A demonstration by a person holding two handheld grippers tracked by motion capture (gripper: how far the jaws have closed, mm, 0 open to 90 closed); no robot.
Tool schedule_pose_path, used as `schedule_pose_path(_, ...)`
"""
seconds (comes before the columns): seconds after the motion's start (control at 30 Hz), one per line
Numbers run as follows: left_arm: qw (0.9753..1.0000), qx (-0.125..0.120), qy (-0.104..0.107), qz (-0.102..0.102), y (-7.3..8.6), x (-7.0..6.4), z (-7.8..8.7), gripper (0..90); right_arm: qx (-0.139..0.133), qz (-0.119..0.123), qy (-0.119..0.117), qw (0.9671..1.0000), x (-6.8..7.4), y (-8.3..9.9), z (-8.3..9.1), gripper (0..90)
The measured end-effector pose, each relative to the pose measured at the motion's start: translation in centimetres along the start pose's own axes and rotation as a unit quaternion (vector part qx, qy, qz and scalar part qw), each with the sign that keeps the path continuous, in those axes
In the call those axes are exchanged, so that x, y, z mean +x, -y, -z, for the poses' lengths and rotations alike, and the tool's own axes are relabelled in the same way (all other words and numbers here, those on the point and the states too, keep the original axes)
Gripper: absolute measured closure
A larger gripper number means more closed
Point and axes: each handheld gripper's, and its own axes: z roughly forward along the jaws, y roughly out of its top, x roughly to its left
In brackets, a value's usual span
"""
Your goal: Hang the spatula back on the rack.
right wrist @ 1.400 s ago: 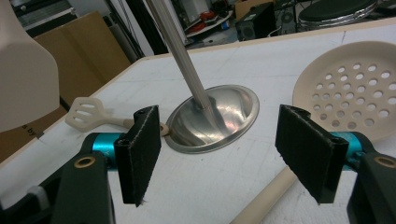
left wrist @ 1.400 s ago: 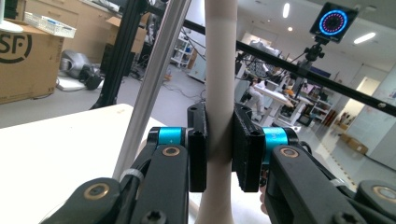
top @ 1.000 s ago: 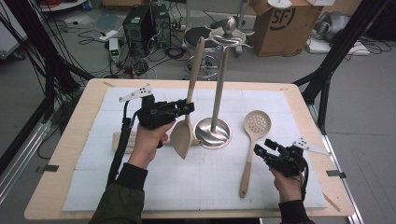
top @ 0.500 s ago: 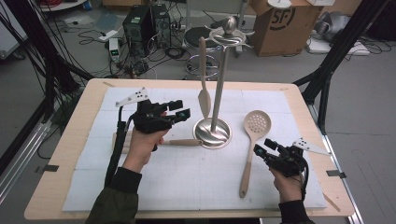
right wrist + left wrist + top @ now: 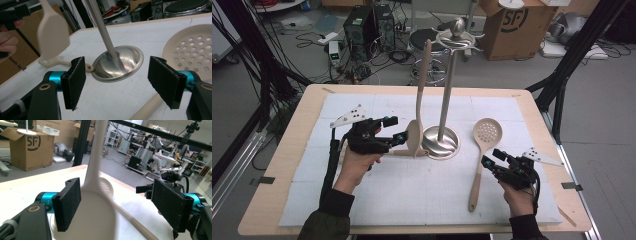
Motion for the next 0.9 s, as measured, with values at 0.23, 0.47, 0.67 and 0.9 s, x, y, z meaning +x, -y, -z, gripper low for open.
schedule_pose_path(0.23, 0.9998, -0.005, -0.011, 0.017, 1.5, 0.8, 1.0, 24.2, 0.007, 0.006, 0.000, 1.0000, 0.2, 0.1, -0.3, 30.2)
schedule_pose_path(0.47, 0.9995, -0.008, -0.020, 0.025, 3.2, 1.2, 2.0, 24.3, 0.010, 0.010, 0.002, 0.9999, 0.3, 0.2, -0.4, 30.2)
schedule_pose_path(0.67, 0.9994, 0.001, -0.026, 0.023, 3.8, 1.3, 2.6, 24.3, 0.010, 0.013, 0.003, 0.9999, 0.4, 0.2, -0.5, 30.2)
schedule_pose_path(0.9, 0.9991, 0.011, -0.032, 0.025, 5.0, 1.3, 3.9, 24.3, 0.018, 0.014, 0.000, 0.9997, 0.6, 0.4, -0.9, 30.2)
